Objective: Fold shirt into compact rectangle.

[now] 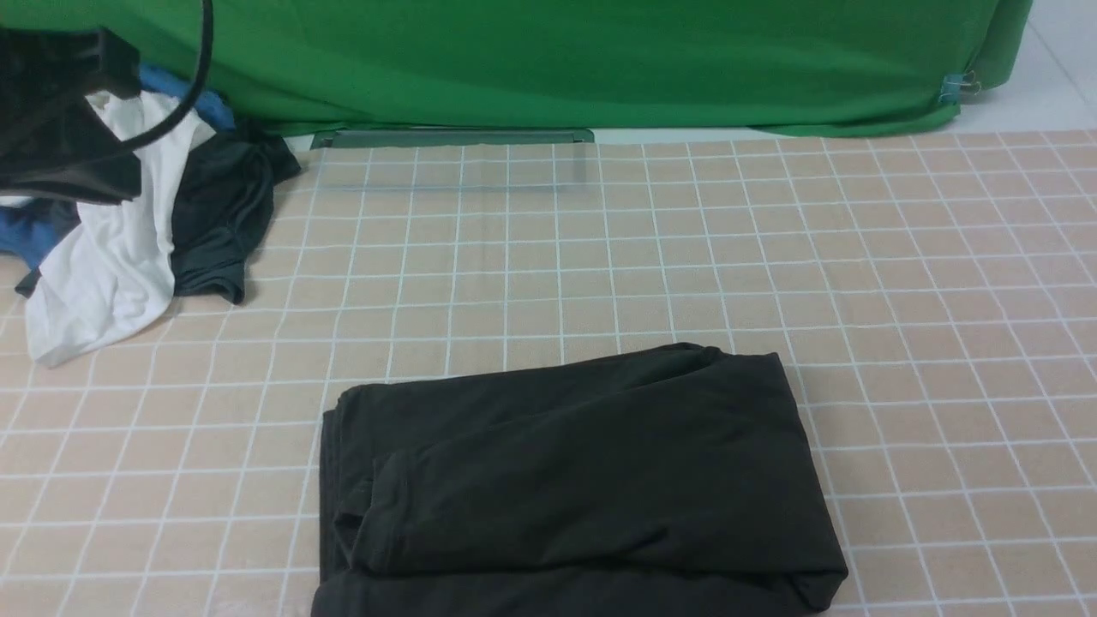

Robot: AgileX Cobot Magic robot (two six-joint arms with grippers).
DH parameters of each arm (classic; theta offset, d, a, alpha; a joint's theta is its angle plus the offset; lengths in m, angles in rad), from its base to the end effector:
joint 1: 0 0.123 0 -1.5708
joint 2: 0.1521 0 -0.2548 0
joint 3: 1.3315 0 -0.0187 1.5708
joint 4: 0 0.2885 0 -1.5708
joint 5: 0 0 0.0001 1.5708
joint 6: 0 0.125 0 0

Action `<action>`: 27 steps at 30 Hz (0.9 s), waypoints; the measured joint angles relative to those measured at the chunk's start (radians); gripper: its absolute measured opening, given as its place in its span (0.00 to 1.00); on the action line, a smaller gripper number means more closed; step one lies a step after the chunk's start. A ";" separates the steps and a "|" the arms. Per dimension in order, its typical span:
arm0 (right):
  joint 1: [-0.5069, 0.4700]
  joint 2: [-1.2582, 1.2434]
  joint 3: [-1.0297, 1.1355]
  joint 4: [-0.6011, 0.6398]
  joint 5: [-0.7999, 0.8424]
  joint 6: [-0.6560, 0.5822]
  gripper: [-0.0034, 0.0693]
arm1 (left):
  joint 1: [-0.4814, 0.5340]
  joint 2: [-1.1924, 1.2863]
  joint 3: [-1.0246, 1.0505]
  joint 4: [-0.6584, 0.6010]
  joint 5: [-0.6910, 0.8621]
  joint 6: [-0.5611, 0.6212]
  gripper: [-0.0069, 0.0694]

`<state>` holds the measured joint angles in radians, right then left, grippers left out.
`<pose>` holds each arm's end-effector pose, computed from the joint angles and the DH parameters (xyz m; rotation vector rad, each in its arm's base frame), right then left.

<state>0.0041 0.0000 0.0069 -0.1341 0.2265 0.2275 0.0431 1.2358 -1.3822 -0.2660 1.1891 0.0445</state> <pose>0.1579 -0.0031 0.1853 0.1017 1.7122 0.0491 0.3022 -0.0175 0.3604 -0.0242 2.5005 -0.3149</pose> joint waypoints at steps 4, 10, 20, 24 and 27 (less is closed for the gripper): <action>0.000 0.000 0.000 0.000 0.004 -0.090 0.30 | 0.000 -0.093 0.046 -0.001 0.001 0.004 0.11; 0.000 0.000 0.000 -0.001 0.007 -0.176 0.32 | 0.000 -0.228 0.189 -0.018 -0.080 0.004 0.11; -0.001 0.000 0.000 -0.001 0.007 -0.202 0.35 | 0.000 -0.531 0.523 -0.188 -0.344 0.092 0.11; -0.001 0.000 0.000 -0.001 0.007 -0.202 0.36 | 0.000 -0.720 0.671 -0.356 -0.475 0.194 0.11; -0.001 0.000 0.000 -0.001 0.007 -0.202 0.37 | 0.000 -0.845 0.788 -0.554 -0.581 0.325 0.11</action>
<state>0.0034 0.0000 0.0069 -0.1352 0.2339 0.0257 0.0431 0.3908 -0.5946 -0.8204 0.6085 0.3697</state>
